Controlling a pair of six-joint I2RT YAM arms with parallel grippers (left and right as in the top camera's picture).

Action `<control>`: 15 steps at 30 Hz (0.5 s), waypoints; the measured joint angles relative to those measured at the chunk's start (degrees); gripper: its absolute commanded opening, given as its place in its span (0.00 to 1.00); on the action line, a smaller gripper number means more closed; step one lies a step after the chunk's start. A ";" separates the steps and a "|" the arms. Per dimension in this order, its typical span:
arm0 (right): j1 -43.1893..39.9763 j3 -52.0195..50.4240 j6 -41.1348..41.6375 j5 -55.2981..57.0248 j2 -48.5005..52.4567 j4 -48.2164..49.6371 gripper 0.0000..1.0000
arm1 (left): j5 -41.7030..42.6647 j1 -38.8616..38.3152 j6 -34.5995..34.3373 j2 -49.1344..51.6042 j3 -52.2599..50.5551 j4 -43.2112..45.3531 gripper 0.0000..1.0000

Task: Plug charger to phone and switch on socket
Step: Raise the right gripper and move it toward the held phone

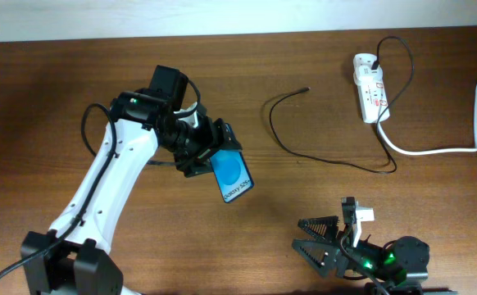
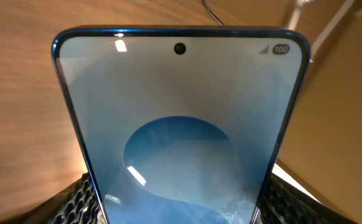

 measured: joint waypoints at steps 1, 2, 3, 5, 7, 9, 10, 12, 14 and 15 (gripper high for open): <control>0.00 0.00 -0.09 0.00 0.00 0.00 0.98 | 1.44 0.00 0.00 0.00 0.00 0.04 0.37; 0.00 0.00 -0.31 0.02 0.00 0.02 0.98 | 2.93 0.09 -0.02 0.00 0.00 0.11 0.38; 0.00 0.00 -0.57 0.02 0.00 0.00 0.98 | 5.29 0.24 -0.02 0.00 0.00 0.13 0.38; 0.00 0.00 -0.98 0.02 0.00 0.02 0.98 | 7.72 0.74 0.00 0.00 0.00 0.11 0.38; 0.00 0.00 -1.27 0.02 0.00 0.02 0.98 | 9.79 1.53 0.00 0.00 0.00 0.13 0.39; 0.00 0.00 -1.31 0.00 0.00 0.00 0.98 | 10.47 1.84 0.00 0.00 0.00 0.13 0.38; 0.00 0.00 -1.33 0.00 0.00 0.02 0.98 | 10.75 1.88 -0.02 0.00 0.00 0.13 0.39; 0.00 0.00 -1.31 0.02 0.00 0.02 0.98 | 11.30 1.90 -0.02 0.00 0.00 0.13 0.39; 0.00 0.00 -1.29 0.02 0.00 0.02 0.98 | 11.50 1.90 -0.02 0.00 0.00 0.11 0.39; 0.00 0.00 -1.31 0.02 0.00 0.02 0.98 | 11.50 1.90 -0.02 0.00 0.00 0.13 0.39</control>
